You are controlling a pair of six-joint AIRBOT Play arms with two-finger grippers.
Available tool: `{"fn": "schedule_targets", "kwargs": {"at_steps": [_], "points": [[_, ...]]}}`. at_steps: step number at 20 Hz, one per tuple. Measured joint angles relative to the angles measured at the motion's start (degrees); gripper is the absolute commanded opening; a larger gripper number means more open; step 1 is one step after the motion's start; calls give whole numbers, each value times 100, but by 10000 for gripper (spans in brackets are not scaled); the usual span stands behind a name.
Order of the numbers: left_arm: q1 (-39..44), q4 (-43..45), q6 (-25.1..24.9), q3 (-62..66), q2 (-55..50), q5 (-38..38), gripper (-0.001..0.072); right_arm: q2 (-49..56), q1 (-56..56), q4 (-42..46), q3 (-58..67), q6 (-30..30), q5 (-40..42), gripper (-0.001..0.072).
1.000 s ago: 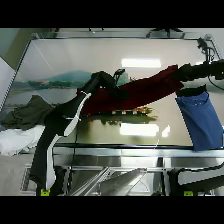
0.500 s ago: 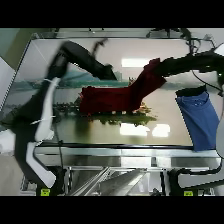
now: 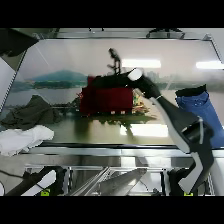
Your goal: Fold the shirts.
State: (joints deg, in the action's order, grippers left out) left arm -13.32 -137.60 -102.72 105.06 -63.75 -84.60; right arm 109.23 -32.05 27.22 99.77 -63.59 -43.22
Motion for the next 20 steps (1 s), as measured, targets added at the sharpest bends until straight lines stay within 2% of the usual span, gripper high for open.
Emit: {"fn": "schedule_targets", "kwargs": {"at_steps": [2, 4, 8, 11, 12, 13, 14, 17, 20], "points": [[-350, 0, -94, -442, 428, 26, 18, 291, -212, -7, 2, 22, 376, 366], [-634, 0, -188, -837, 737, 61, 17, 339, -120, -9, 4, 24, 361, 366], [-938, 2, -304, -1438, 1025, 68, 17, 4, 756, 42, 9, 17, -549, 366], [-981, 4, -345, -1703, 1091, 59, 17, -232, 1563, 568, 7, -413, -1464, 374], [-964, 4, -365, -1749, 1102, 59, 18, -264, 1801, 868, -17, -619, -1711, 445], [-929, 4, -365, -1784, 1110, 57, 17, -284, 2039, 1231, -96, -839, -1963, 601], [-881, 4, -367, -1810, 1115, 57, 17, -289, 2201, 1493, -197, -979, -2159, 644], [-686, 4, -382, -1847, 1080, 63, 18, -131, 2507, 1965, -525, -1237, -2430, 644], [-420, 4, -382, -1860, 933, 79, 18, 229, 2566, 1937, -675, -1241, -2533, 643]]}}
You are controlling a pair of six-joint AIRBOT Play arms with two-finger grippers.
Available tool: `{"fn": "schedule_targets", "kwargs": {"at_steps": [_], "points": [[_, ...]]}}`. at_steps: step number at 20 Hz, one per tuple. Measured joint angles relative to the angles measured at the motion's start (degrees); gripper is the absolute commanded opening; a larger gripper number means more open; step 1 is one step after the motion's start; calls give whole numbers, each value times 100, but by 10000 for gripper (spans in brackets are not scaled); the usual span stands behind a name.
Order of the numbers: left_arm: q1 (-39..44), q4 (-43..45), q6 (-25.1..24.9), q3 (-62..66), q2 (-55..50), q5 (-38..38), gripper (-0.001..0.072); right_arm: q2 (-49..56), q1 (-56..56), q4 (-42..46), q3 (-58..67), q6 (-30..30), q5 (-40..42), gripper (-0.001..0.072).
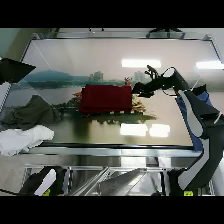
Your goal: Fold the shirts.
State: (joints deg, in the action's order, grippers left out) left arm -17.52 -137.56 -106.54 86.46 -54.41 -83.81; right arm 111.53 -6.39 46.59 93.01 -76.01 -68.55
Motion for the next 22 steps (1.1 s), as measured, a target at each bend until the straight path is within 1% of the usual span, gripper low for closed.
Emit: {"fn": "schedule_targets", "kwargs": {"at_steps": [3, 4, 5, 6, 7, 8, 10, 12, 14, 15, 19, 22], "points": [[293, 4, -2, -7, -221, 0, 18, 354, -153, -564, -42, 323, 0, 641], [393, 4, -2, -7, -302, 0, 17, 446, -229, -732, -52, 413, 20, 551], [485, 4, -2, -7, -382, -4, 18, 518, -310, -820, -59, 544, 111, 335], [577, 4, 0, -7, -459, -9, 18, 577, -374, -944, -59, 667, 186, 197], [656, 4, -2, -7, -529, -15, 17, 625, -428, -1071, -44, 774, 203, 87], [726, 4, 0, -7, -595, -17, 18, 627, -474, -1095, 11, 879, 221, 22], [848, 4, -2, -7, -693, -22, 18, 520, -509, -1325, 155, 1003, 144, 22], [911, 2, -2, -7, -745, -22, 18, 153, -507, -1443, 332, 1078, 39, 21], [944, 2, -2, -7, -772, -24, 18, -352, -422, -1320, 522, 1034, 7, 22], [953, 2, 0, -7, -780, -33, 18, -640, -337, -1185, 623, 916, 94, 21], [970, 0, 0, -7, -793, -63, 17, -1733, 221, -267, 861, 33, 385, 21], [970, -4, 0, -7, -796, -68, 18, -2354, 896, 752, 918, -953, 514, 21]]}}
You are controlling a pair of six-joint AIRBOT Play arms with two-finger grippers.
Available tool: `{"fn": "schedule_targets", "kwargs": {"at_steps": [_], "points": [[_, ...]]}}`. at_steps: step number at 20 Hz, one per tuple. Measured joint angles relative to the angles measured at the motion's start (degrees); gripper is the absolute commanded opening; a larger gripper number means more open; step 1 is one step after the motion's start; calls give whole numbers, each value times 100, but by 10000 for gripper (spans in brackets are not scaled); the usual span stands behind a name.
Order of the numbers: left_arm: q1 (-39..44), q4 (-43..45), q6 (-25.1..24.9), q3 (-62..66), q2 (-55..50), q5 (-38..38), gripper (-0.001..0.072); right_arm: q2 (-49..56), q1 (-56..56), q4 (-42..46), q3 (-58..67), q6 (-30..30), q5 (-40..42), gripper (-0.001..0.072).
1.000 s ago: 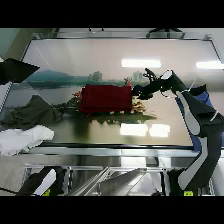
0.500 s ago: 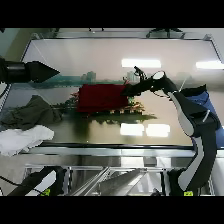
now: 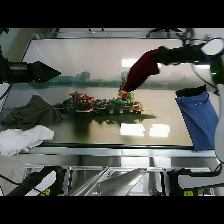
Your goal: Fold the shirts.
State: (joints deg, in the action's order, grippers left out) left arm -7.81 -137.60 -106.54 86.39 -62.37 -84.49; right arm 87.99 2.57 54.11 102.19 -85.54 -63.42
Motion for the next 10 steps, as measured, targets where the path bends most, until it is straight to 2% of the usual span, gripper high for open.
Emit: {"fn": "schedule_targets", "kwargs": {"at_steps": [5, 10], "points": [[0, 0, 0, 0, 0, -50, 18, -708, 1497, 1049, 28, -1224, -498, 20], [0, 2, 0, 0, 0, -192, 17, -1578, 2798, 2140, -573, -1766, -1853, 20]]}}
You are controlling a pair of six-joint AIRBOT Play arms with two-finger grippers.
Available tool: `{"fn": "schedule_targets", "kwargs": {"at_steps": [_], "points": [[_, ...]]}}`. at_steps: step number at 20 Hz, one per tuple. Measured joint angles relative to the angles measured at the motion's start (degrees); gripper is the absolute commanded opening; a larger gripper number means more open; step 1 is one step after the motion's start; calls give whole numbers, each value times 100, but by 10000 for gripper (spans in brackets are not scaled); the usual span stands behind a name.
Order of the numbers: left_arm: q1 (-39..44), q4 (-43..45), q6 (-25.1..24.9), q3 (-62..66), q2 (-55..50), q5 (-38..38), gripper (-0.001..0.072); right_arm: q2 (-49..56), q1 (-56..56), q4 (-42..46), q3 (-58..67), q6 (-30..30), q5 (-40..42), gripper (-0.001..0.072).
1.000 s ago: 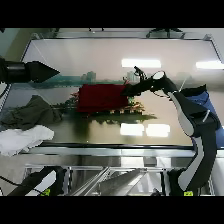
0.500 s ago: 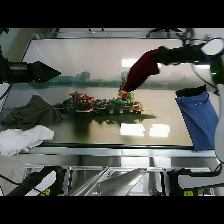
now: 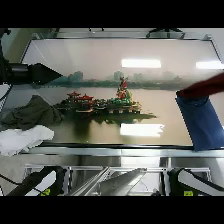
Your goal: Fold the shirts.
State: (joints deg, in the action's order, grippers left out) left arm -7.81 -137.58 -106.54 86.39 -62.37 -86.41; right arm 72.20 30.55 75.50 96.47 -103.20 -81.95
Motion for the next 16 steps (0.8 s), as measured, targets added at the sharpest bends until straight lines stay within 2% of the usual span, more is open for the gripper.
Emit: {"fn": "schedule_targets", "kwargs": {"at_steps": [4, 10, 11, 13, 14, 16], "points": [[0, 0, 0, 0, -2, -66, 18, -837, 706, 695, -1567, 15, -455, 20], [0, 0, 0, 0, -2, -201, 17, -1368, 1338, 1005, -3904, 273, -214, 29], [0, 0, 0, 0, -2, -216, 18, -1392, 1375, 1023, -4076, 313, -199, 63], [0, 2, 0, 0, -2, -240, 18, -1429, 1427, 1067, -4306, 422, -295, 601], [0, 2, 0, 0, -2, -247, 18, -1436, 1443, 1091, -4352, 466, -380, 651], [0, 2, 0, 0, -2, -286, 18, -1445, 1458, 1106, -4291, 494, -507, 643]]}}
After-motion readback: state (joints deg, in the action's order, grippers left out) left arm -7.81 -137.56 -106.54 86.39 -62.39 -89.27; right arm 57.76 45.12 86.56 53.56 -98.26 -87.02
